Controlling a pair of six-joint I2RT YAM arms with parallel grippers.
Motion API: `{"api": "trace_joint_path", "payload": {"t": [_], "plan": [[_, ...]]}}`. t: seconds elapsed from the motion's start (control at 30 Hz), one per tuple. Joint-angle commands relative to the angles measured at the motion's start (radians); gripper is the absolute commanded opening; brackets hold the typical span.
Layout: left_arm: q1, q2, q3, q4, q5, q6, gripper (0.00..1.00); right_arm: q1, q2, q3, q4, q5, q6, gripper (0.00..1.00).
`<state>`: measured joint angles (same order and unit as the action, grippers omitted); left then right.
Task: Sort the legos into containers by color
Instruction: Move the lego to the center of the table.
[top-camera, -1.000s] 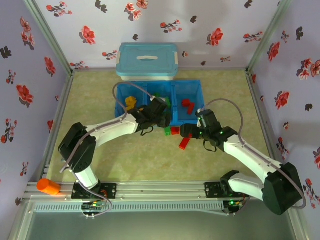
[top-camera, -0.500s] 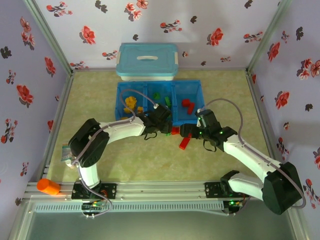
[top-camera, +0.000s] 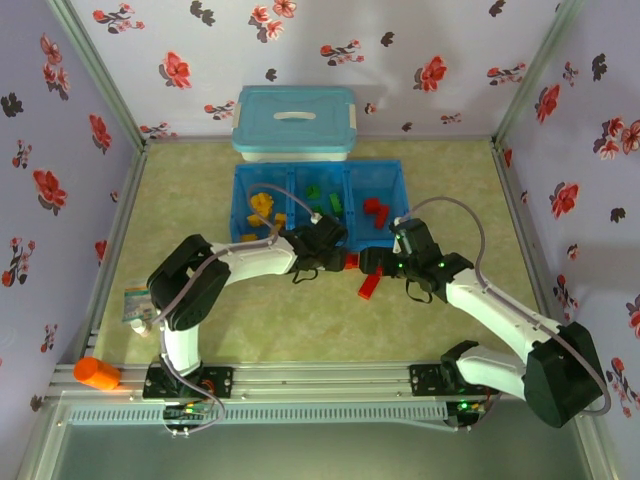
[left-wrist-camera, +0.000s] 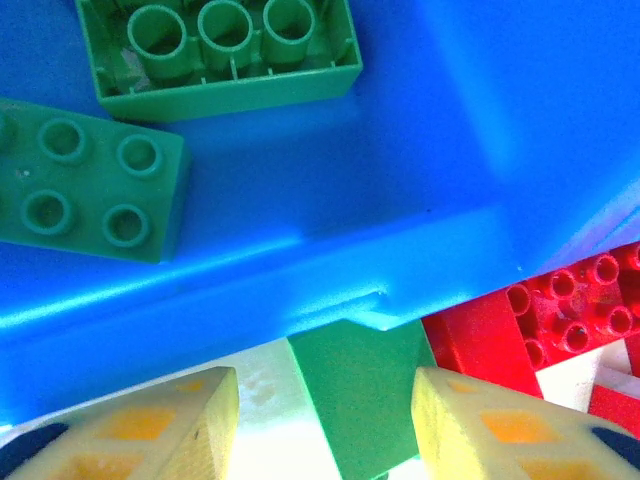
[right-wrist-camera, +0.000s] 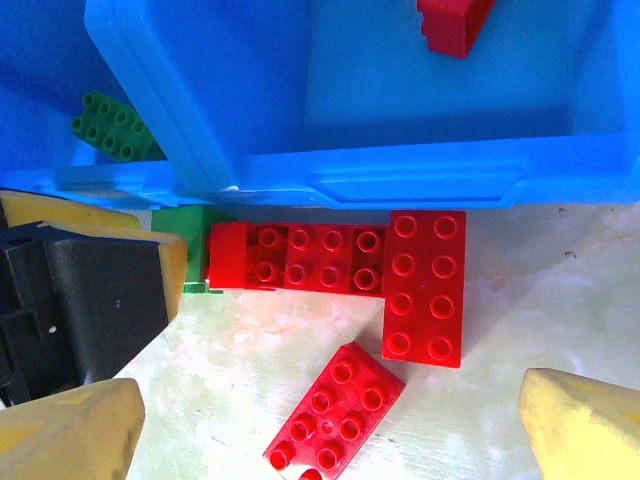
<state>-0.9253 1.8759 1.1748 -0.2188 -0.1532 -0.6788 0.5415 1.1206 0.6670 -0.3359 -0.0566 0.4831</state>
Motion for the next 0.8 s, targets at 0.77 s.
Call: {"api": "trace_joint_path", "payload": {"t": [0.77], "plan": [[-0.121,-0.085,-0.071,-0.119,-0.108,-0.123,0.72,0.021,0.046,0.018,0.042,-0.008,0.022,0.97]]}}
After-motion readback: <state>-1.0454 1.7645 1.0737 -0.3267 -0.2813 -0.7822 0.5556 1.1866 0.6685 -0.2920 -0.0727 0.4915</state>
